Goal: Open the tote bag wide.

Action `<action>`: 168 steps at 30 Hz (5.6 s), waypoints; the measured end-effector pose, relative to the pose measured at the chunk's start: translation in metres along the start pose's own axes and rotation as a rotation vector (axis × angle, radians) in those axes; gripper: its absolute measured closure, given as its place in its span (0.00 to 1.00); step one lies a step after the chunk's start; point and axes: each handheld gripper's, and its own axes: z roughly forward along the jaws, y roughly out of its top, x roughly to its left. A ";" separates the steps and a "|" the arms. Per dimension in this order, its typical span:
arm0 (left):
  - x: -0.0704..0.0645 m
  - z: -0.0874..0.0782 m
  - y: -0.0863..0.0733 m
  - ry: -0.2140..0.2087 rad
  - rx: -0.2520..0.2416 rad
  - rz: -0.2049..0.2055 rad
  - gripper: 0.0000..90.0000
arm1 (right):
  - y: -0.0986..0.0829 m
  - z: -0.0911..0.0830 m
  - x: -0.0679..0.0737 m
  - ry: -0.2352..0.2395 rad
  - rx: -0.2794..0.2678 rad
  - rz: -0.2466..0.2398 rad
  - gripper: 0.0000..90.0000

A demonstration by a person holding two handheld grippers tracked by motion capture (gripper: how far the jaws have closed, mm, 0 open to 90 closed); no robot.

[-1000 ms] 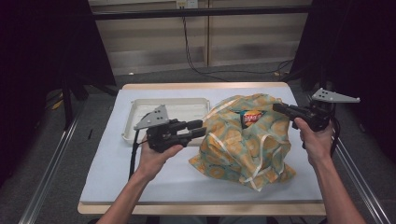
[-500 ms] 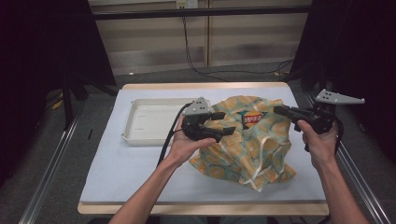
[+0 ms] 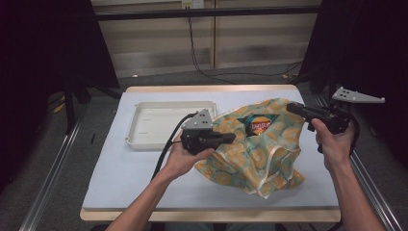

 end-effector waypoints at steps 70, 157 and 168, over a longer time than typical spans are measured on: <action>0.045 -0.021 -0.072 0.144 0.062 -0.162 0.86 | -0.033 0.008 -0.019 -0.066 0.070 0.072 0.97; -0.042 0.058 -0.040 -0.134 0.104 0.014 0.74 | -0.051 0.030 -0.068 -0.047 0.197 0.320 1.00; -0.021 0.029 -0.022 -0.071 -0.018 -0.032 0.57 | -0.059 0.031 -0.034 0.096 0.240 0.225 1.00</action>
